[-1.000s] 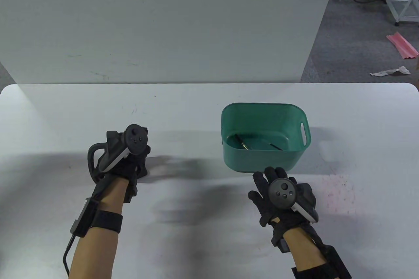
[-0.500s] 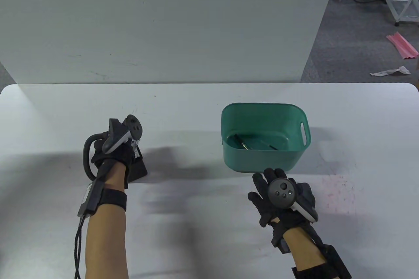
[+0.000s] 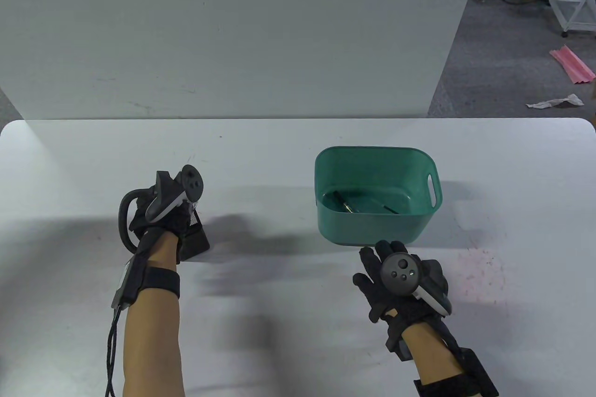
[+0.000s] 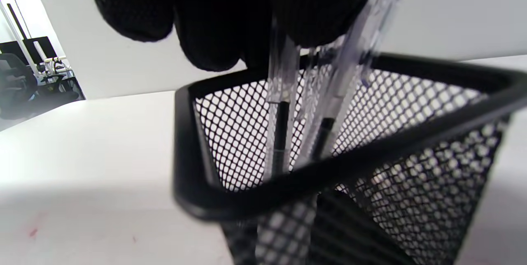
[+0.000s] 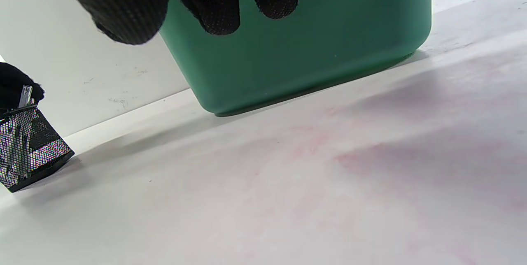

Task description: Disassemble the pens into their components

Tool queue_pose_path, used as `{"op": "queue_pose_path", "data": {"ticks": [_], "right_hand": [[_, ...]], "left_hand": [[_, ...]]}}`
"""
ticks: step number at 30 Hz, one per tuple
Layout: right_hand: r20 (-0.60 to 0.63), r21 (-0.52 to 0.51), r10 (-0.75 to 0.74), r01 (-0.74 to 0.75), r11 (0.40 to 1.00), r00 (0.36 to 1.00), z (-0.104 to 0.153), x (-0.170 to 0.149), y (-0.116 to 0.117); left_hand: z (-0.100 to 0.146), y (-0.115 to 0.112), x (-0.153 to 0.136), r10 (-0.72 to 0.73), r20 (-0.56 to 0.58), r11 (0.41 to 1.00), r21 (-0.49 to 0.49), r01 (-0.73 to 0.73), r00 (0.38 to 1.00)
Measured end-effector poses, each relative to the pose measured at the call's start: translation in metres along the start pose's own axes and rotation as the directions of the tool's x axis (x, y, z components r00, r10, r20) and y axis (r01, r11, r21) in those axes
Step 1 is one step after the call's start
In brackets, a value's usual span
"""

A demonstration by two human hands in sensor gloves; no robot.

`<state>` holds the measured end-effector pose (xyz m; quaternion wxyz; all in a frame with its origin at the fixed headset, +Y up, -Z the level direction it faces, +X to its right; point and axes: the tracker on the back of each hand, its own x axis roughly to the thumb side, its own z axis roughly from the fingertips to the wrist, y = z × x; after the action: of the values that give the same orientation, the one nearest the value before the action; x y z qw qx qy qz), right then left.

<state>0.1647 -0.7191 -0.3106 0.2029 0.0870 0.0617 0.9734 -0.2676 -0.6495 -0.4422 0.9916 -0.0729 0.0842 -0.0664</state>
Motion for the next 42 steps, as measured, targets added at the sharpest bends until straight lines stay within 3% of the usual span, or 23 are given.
{"op": "queue_pose_path", "data": {"ticks": [7, 12, 19, 22, 28, 32, 35, 38, 42], "right_hand": [[-0.002, -0.001, -0.008, 0.008, 1.0, 1.0, -0.001, 0.0, 0.0], [0.003, -0.007, -0.004, 0.005, 1.0, 1.0, -0.001, 0.001, -0.001], [0.027, -0.039, -0.026, 0.028, 0.999, 0.999, 0.0, 0.005, -0.006], [0.044, -0.046, -0.041, 0.043, 0.998, 0.998, -0.001, 0.008, -0.005], [0.086, -0.051, -0.054, 0.059, 0.997, 0.995, 0.0, 0.017, -0.001], [0.111, -0.054, -0.084, 0.09, 0.994, 0.99, 0.001, 0.021, 0.002], [0.119, -0.048, -0.097, 0.103, 0.994, 0.988, 0.0, 0.023, 0.004], [0.11, -0.039, -0.144, 0.149, 0.988, 0.983, -0.002, 0.023, 0.009], [0.098, -0.057, -0.208, 0.214, 0.975, 0.973, -0.004, 0.022, 0.012]], "left_hand": [[0.021, 0.025, -0.011, 0.039, 0.024, 0.992, 0.116, -0.042, 0.999], [0.044, 0.046, -0.018, 0.09, 0.033, 0.955, 0.28, -0.095, 0.995], [0.087, 0.074, -0.021, 0.199, 0.153, 0.844, 0.475, -0.249, 0.968], [0.105, 0.076, -0.016, 0.266, 0.227, 0.794, 0.5, -0.346, 0.937], [0.13, 0.056, 0.007, 0.42, 0.384, 0.715, 0.418, -0.56, 0.822], [0.137, 0.027, 0.031, 0.505, 0.458, 0.688, 0.298, -0.662, 0.731], [0.138, 0.008, 0.042, 0.578, 0.48, 0.661, 0.2, -0.723, 0.66], [0.136, -0.018, 0.054, 0.689, 0.468, 0.61, 0.037, -0.792, 0.553], [0.132, -0.044, 0.063, 0.767, 0.438, 0.555, -0.089, -0.827, 0.468]]}}
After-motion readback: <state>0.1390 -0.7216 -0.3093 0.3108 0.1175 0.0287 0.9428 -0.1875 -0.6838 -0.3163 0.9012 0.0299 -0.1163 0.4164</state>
